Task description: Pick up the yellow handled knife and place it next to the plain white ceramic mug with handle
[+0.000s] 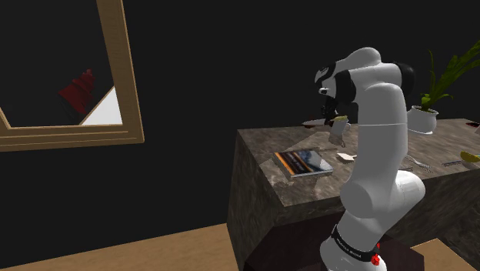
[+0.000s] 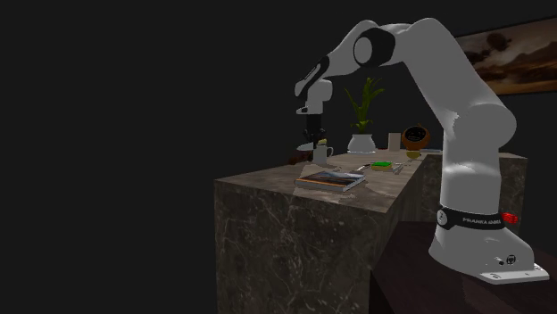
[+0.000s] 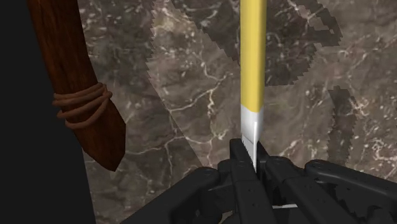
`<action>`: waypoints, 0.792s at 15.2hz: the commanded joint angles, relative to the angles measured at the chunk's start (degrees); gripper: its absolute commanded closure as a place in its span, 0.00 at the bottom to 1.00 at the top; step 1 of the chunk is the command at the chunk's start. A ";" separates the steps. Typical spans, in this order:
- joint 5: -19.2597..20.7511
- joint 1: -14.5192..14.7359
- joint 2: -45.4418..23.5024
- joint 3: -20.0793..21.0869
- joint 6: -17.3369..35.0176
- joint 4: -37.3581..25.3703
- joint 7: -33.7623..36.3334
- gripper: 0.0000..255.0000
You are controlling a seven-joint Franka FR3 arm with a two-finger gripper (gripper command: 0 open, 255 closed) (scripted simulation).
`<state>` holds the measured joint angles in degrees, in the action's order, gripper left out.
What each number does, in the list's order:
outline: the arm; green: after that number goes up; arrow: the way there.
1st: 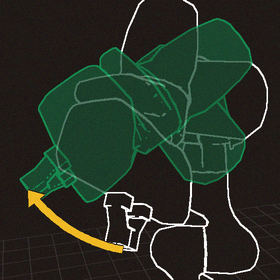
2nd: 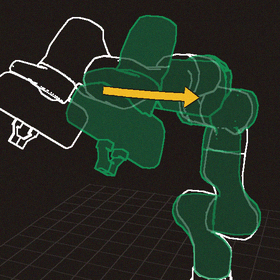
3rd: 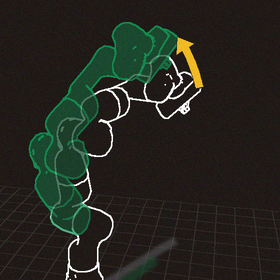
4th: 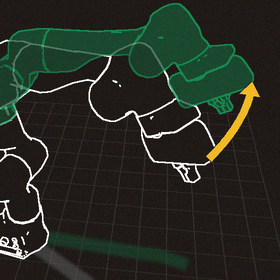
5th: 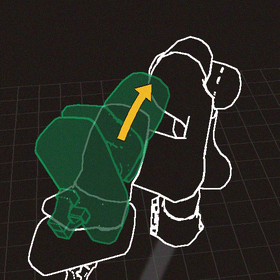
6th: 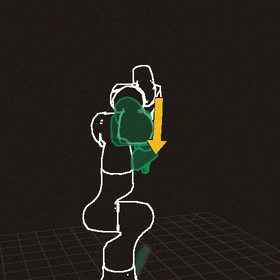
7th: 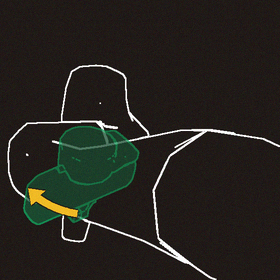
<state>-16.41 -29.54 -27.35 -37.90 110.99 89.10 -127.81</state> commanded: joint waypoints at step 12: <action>-2.67 -0.52 -3.56 1.62 8.17 5.19 -1.58 1.00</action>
<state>-18.75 -29.90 -30.44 -36.48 118.49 94.06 -129.20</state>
